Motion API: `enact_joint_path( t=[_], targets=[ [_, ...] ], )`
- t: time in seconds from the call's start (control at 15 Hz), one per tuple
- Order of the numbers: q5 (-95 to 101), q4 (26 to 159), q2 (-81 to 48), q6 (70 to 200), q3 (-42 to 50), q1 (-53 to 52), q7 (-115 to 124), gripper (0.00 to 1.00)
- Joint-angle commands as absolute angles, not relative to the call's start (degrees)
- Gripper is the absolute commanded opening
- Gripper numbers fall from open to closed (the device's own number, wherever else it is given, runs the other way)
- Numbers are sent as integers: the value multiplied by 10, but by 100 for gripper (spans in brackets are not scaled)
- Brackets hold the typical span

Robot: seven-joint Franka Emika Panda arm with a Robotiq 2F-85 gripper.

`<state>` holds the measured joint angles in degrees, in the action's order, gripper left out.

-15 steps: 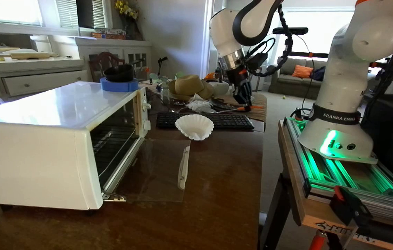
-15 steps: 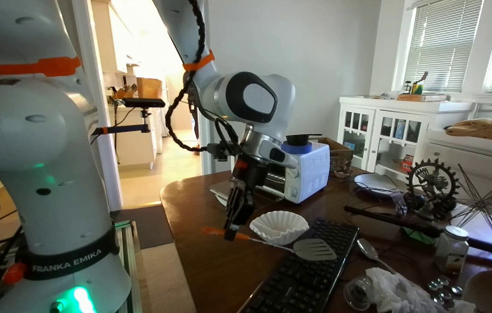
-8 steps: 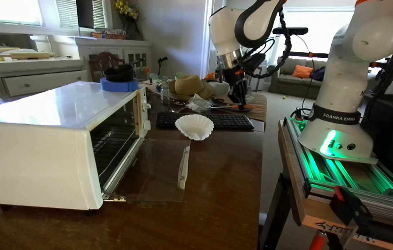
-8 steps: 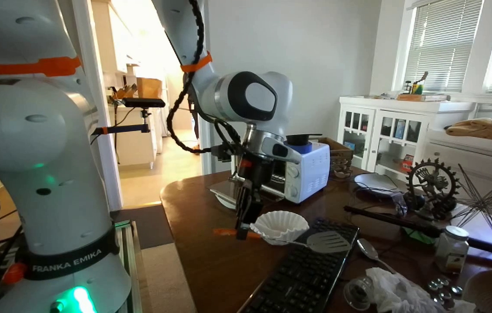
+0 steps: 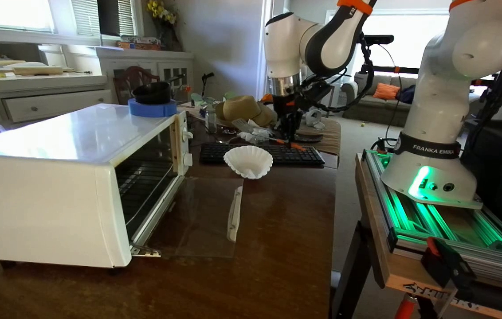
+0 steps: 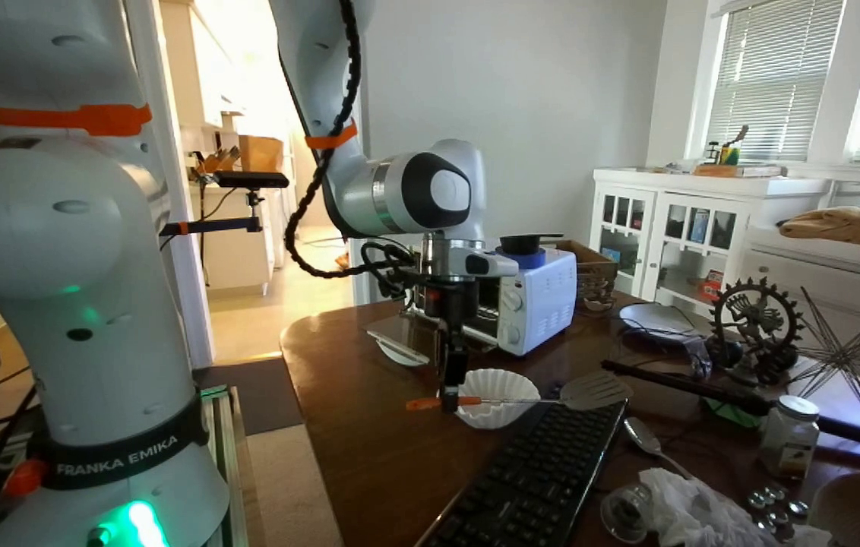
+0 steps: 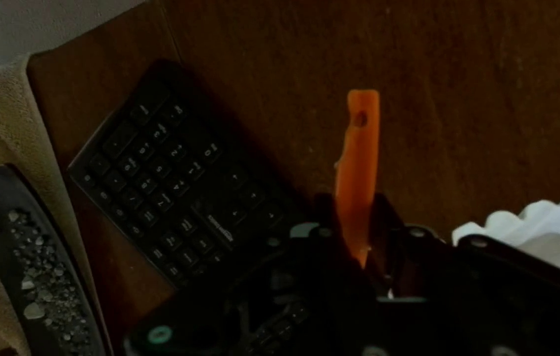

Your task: Move the spatula to the right

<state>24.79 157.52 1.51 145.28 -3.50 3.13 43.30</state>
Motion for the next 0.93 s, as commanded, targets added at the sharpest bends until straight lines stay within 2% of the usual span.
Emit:
enact_joint_path(
  t=[0.0,0.53,0.87],
  targets=[
    [297,1575,-14,1479,-22,24,499,5],
    [291,1575,-76,1524,-1,1,473,5],
    [331,1576,-117,1563,32,-51,542,5]
  ],
)
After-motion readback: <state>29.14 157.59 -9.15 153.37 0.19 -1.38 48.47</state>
